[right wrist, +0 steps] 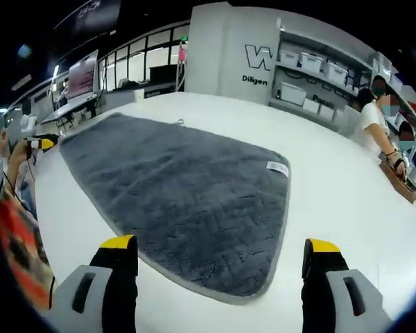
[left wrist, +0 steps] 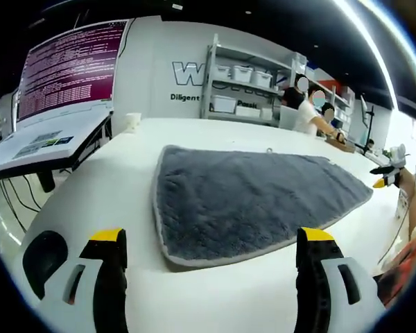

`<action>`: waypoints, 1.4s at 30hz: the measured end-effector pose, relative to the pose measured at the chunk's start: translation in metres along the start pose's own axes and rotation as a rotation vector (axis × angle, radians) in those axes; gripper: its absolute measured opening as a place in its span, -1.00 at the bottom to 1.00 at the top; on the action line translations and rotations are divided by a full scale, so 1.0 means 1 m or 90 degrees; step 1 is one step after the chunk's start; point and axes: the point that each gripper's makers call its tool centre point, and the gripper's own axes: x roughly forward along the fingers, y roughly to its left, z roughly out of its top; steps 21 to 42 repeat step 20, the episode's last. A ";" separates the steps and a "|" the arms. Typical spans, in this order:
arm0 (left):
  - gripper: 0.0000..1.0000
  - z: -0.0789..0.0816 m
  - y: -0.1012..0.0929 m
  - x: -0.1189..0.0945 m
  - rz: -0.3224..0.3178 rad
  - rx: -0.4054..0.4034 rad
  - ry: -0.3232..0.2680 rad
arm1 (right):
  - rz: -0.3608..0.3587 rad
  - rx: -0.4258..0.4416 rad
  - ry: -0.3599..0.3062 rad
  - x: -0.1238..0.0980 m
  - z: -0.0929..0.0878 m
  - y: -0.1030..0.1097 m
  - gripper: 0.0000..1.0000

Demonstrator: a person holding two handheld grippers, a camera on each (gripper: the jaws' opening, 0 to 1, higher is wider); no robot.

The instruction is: Open the folded towel by lifting each exposed corner and separating the folded layers until the towel lies flat within the target outline without major curled edges

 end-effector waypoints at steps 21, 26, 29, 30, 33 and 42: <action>0.99 -0.001 -0.002 0.002 -0.004 -0.008 -0.005 | -0.003 -0.012 0.008 -0.005 -0.005 0.008 0.99; 0.99 -0.001 -0.002 0.002 -0.004 -0.008 -0.005 | -0.003 -0.012 0.008 -0.005 -0.005 0.008 0.99; 0.99 -0.001 -0.002 0.002 -0.004 -0.008 -0.005 | -0.003 -0.012 0.008 -0.005 -0.005 0.008 0.99; 0.99 -0.001 -0.002 0.002 -0.004 -0.008 -0.005 | -0.003 -0.012 0.008 -0.005 -0.005 0.008 0.99; 0.99 -0.001 -0.002 0.002 -0.004 -0.008 -0.005 | -0.003 -0.012 0.008 -0.005 -0.005 0.008 0.99; 0.99 -0.001 -0.002 0.002 -0.004 -0.008 -0.005 | -0.003 -0.012 0.008 -0.005 -0.005 0.008 0.99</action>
